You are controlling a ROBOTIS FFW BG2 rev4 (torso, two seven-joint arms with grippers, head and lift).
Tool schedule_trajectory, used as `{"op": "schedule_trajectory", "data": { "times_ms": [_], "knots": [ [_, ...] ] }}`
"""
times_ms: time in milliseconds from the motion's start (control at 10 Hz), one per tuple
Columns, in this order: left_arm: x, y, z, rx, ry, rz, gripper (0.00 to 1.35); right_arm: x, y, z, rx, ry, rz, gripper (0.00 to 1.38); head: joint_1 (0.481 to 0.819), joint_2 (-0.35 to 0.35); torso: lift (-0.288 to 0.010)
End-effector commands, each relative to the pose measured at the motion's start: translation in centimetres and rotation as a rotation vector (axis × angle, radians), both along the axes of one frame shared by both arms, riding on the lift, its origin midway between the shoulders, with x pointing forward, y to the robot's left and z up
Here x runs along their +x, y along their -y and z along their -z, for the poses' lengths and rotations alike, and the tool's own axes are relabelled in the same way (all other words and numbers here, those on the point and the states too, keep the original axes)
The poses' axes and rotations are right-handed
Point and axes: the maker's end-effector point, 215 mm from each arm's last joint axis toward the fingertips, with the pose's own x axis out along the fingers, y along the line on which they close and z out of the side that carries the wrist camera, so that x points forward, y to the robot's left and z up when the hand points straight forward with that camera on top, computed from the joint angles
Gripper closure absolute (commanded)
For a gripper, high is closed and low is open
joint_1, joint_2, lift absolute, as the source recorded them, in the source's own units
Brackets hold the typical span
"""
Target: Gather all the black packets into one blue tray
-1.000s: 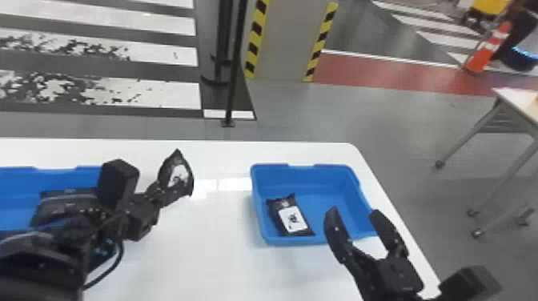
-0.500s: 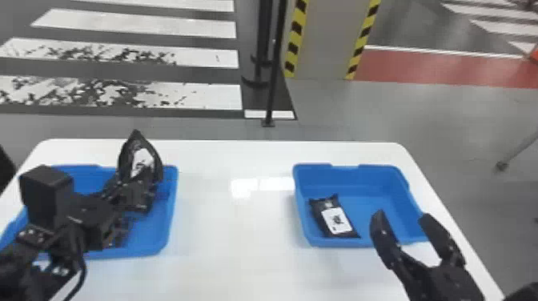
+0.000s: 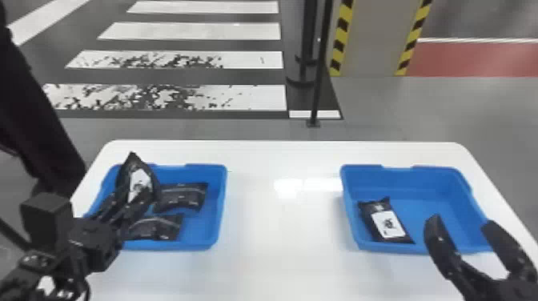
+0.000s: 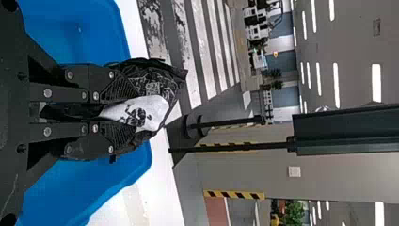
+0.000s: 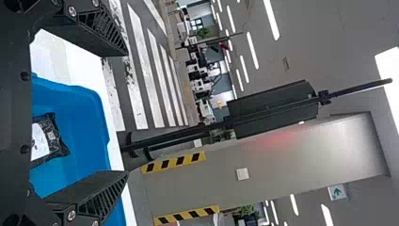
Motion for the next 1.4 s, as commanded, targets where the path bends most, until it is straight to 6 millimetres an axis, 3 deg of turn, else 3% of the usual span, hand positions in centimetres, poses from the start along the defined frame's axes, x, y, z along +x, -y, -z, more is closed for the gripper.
{"op": "schedule_trajectory", "data": {
  "times_ms": [0, 100, 200, 300, 600, 800, 1000, 1300],
  "knots": [
    [-0.5, -2.1, -0.1, 0.013, 0.004, -0.032, 0.55, 0.0, -0.2, 0.2, 0.004, -0.005, -0.002, 0.13, 0.695, 0.040, -0.110],
    [-0.8, -3.0, -0.1, 0.018, 0.003, -0.048, 0.19, 0.0, -0.3, 0.4, 0.006, -0.009, -0.005, 0.13, 0.695, 0.065, -0.110],
    [-1.1, -3.6, -0.4, 0.013, 0.013, -0.056, 0.07, 0.1, -0.4, 0.4, 0.005, -0.010, -0.008, 0.13, 0.695, 0.083, -0.110],
    [-1.6, -3.5, -1.3, 0.008, 0.057, -0.050, 0.13, 0.1, -0.7, 0.4, 0.007, -0.016, -0.015, 0.13, 0.695, 0.098, -0.110],
    [-4.8, -0.8, -4.2, -0.059, 0.180, -0.021, 0.18, 0.6, -1.8, 0.9, -0.025, -0.073, -0.052, 0.13, 0.695, 0.101, -0.110],
    [-8.1, -0.2, -4.6, -0.052, 0.156, -0.026, 0.18, 1.5, -2.7, 0.9, -0.057, -0.108, -0.087, 0.13, 0.695, 0.094, -0.110],
    [-10.3, 0.8, -3.6, -0.096, 0.121, -0.018, 0.18, 2.1, -3.7, 2.2, -0.082, -0.192, -0.130, 0.13, 0.695, 0.099, -0.110],
    [-12.1, 1.0, -3.5, -0.115, 0.127, -0.013, 0.18, 4.0, -4.9, 6.0, -0.084, -0.316, -0.207, 0.14, 0.695, 0.116, -0.110]
  ]
}}
